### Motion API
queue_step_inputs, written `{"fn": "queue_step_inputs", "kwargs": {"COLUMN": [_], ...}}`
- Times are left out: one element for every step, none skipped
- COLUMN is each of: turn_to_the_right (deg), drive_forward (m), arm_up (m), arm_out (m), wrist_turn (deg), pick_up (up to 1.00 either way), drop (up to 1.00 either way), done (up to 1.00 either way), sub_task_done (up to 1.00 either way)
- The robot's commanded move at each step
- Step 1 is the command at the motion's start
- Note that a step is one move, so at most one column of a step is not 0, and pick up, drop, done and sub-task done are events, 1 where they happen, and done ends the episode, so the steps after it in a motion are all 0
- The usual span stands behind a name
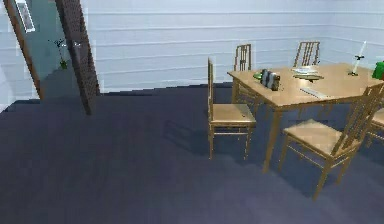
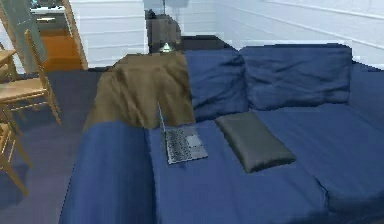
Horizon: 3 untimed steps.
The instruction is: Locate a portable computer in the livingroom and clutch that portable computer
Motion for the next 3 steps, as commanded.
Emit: {"fn": "queue_step_inputs", "kwargs": {"turn_to_the_right": [45.0,45.0,45.0], "drive_forward": [0.0,0.0,0.0], "arm_up": [0.0,0.0,0.0], "arm_out": [0.0,0.0,0.0], "wrist_turn": [0.0,0.0,0.0], "pick_up": [0.0,0.0,0.0], "drop": [0.0,0.0,0.0], "done": [0.0,0.0,0.0], "sub_task_done": [0.0,0.0,0.0]}}
